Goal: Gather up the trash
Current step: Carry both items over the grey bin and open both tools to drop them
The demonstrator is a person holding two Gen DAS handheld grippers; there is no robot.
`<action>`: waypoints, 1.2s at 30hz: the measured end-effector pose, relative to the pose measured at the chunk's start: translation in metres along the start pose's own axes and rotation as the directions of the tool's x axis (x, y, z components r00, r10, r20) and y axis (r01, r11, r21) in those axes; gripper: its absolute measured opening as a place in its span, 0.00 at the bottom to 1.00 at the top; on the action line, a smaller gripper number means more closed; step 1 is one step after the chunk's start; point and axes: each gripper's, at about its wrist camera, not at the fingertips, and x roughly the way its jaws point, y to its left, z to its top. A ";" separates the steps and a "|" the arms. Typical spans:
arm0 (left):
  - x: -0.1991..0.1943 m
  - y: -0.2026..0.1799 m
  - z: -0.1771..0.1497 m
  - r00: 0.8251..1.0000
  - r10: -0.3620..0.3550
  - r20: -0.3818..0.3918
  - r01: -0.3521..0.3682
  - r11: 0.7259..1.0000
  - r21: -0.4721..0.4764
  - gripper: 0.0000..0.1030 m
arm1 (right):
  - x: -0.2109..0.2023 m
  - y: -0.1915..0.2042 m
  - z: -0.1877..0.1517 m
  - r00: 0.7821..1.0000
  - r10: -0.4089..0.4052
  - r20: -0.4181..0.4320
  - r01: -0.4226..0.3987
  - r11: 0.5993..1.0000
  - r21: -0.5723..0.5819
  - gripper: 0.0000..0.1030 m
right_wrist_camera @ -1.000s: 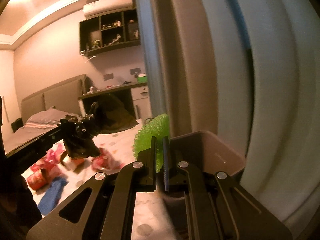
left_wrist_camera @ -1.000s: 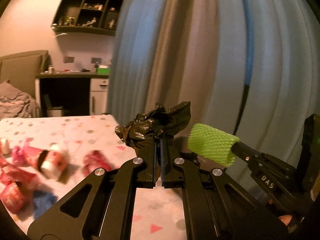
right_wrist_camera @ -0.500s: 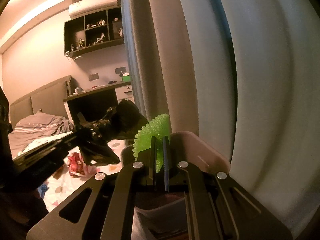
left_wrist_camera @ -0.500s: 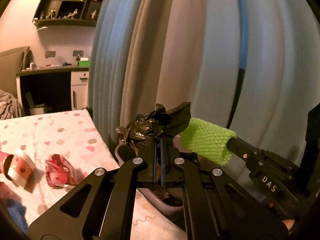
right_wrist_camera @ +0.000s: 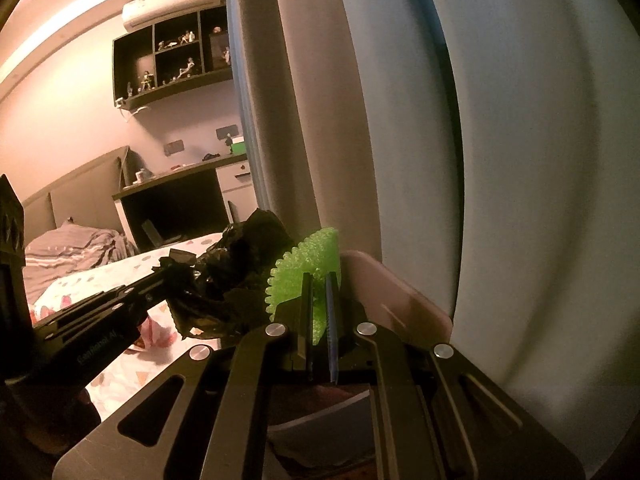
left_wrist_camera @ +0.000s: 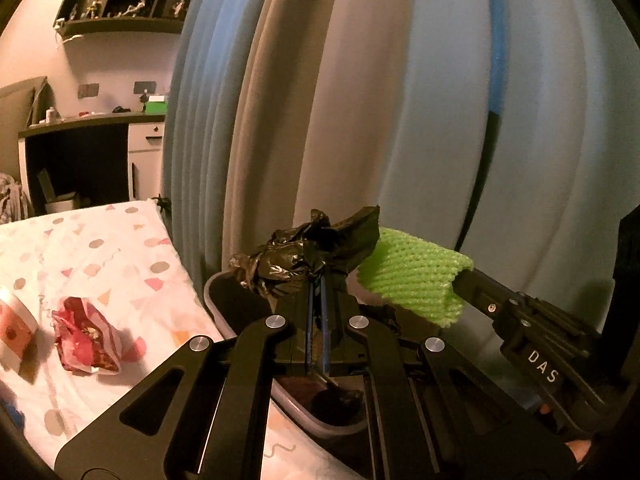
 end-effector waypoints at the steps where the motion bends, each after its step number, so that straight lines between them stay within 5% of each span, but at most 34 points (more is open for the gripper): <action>1: 0.002 0.000 -0.001 1.000 -0.002 -0.002 0.002 1.000 0.001 0.02 | 0.001 -0.001 0.000 1.000 0.001 -0.003 -0.001 1.000 0.002 0.06; 18: 0.029 0.007 -0.008 0.998 -0.036 -0.047 0.035 0.999 -0.034 0.03 | 0.015 -0.006 -0.005 0.999 -0.005 -0.037 0.005 1.000 0.010 0.07; 25: 0.035 0.003 -0.011 0.995 -0.073 -0.062 0.071 0.997 -0.038 0.03 | 0.016 -0.003 -0.005 0.999 -0.009 -0.049 0.010 1.000 0.016 0.25; 28: 0.038 0.005 -0.013 0.994 -0.082 -0.077 0.078 0.996 -0.044 0.11 | 0.013 -0.005 -0.008 0.999 -0.015 -0.052 0.016 1.000 0.020 0.31; 33: 0.032 0.010 -0.015 0.996 -0.055 -0.063 0.051 0.997 -0.064 0.52 | 0.006 -0.008 -0.009 0.998 -0.032 -0.048 0.034 0.999 0.039 0.36; 36: 0.026 0.016 -0.014 0.998 -0.046 -0.053 0.041 0.994 -0.098 0.65 | -0.001 -0.007 -0.010 0.998 -0.042 -0.040 0.044 0.998 0.041 0.41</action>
